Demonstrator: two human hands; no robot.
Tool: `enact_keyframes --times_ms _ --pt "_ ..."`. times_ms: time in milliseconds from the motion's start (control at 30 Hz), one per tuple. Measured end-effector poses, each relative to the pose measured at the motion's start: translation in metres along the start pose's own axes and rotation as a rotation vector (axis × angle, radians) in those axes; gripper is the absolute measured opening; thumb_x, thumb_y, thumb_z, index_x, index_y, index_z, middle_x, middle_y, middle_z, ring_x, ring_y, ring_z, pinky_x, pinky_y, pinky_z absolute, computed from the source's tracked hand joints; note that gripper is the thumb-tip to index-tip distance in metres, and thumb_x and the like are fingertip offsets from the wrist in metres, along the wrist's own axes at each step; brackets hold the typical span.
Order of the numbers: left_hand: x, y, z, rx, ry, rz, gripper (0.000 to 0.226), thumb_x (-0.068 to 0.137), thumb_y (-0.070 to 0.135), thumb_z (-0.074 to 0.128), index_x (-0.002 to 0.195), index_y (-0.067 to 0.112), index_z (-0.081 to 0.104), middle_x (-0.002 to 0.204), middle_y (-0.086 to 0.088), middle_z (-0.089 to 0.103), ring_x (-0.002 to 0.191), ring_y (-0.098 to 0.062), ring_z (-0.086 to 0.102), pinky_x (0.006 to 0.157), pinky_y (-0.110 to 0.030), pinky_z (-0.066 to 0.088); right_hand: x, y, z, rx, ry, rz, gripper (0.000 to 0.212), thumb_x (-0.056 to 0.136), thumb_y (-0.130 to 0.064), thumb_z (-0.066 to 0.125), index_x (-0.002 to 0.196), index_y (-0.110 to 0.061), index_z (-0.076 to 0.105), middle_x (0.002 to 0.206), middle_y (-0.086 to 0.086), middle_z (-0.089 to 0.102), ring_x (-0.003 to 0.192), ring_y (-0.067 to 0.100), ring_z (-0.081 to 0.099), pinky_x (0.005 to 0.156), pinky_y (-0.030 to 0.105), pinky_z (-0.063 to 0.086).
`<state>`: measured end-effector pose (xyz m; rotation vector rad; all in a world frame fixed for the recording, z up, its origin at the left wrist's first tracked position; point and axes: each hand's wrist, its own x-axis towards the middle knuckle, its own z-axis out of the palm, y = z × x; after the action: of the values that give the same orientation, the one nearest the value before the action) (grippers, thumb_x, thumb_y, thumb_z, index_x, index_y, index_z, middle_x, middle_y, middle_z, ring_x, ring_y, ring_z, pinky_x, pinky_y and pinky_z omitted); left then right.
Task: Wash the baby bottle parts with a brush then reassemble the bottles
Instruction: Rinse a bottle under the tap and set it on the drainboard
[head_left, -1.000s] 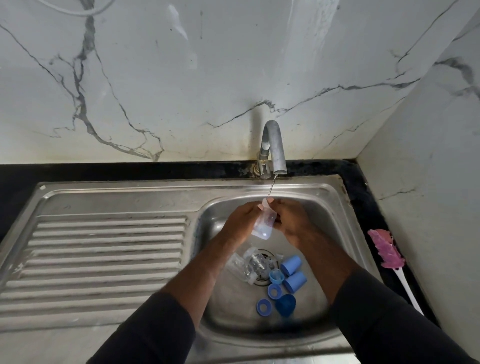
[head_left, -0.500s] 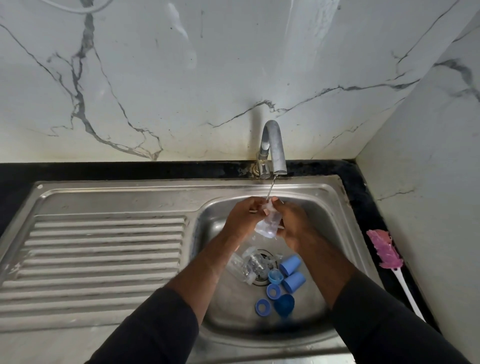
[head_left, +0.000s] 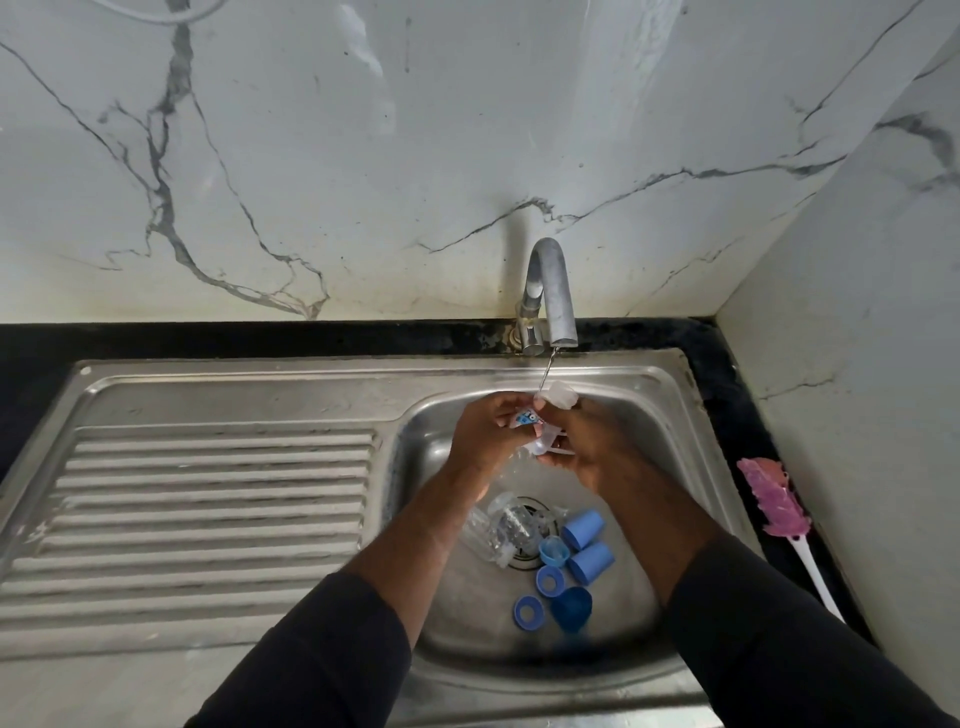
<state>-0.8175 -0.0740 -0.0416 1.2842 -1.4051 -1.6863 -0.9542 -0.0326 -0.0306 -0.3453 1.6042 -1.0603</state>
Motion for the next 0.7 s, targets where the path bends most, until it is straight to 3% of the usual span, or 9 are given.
enact_keyframes --times_ms 100,200,333,433,533,700 --pt "0.004 0.001 -0.011 -0.07 0.005 -0.165 0.017 0.084 0.003 0.076 0.093 0.016 0.07 0.096 -0.007 0.075 0.096 -0.026 0.072 0.083 -0.039 0.059 0.0 0.006 -0.001 0.089 -0.076 -0.014 0.03 0.093 -0.012 0.068 0.122 -0.005 0.063 0.114 0.017 0.072 0.098 0.03 0.072 0.073 0.04 0.06" --pt "0.004 0.001 -0.023 -0.063 -0.068 -0.211 0.036 0.081 0.0 0.079 0.113 0.011 0.066 0.11 -0.011 0.073 0.103 -0.028 0.071 0.087 -0.045 0.06 -0.004 0.011 0.001 0.124 -0.15 -0.057 0.034 0.092 -0.005 0.066 0.125 -0.01 0.063 0.116 0.012 0.072 0.103 0.028 0.071 0.082 0.042 0.06" --pt "-0.007 -0.008 -0.028 -0.043 -0.108 -0.147 0.048 0.078 -0.008 0.077 0.12 0.009 0.062 0.113 -0.013 0.07 0.105 -0.028 0.07 0.086 -0.047 0.06 -0.003 0.018 0.003 -0.295 -0.105 -0.239 0.046 0.082 -0.022 0.081 0.125 -0.021 0.064 0.115 0.0 0.073 0.105 0.021 0.07 0.09 0.042 0.059" --pt "-0.011 -0.019 -0.026 -0.067 -0.085 -0.108 0.038 0.083 -0.003 0.076 0.117 0.01 0.066 0.109 -0.011 0.072 0.1 -0.023 0.071 0.086 -0.041 0.061 -0.004 0.022 0.005 -0.447 0.008 -0.385 0.038 0.079 -0.025 0.085 0.112 -0.019 0.068 0.104 -0.006 0.074 0.095 0.013 0.07 0.087 0.034 0.058" --pt "-0.009 -0.024 -0.028 -0.03 0.047 -0.113 0.02 0.094 0.002 0.064 0.111 0.01 0.071 0.104 -0.011 0.075 0.092 -0.02 0.071 0.081 -0.032 0.059 -0.011 0.027 0.001 -0.565 0.105 -0.453 0.041 0.078 -0.021 0.086 0.108 -0.028 0.059 0.101 -0.01 0.066 0.093 0.009 0.064 0.079 0.023 0.05" --pt "-0.008 -0.021 -0.035 -0.015 0.065 -0.192 0.017 0.098 0.01 0.057 0.099 0.024 0.067 0.105 -0.005 0.073 0.089 -0.016 0.066 0.073 -0.029 0.05 -0.015 0.029 -0.006 -0.644 0.101 -0.497 0.045 0.075 -0.013 0.086 0.109 -0.027 0.06 0.102 -0.011 0.065 0.092 0.007 0.061 0.076 0.013 0.045"
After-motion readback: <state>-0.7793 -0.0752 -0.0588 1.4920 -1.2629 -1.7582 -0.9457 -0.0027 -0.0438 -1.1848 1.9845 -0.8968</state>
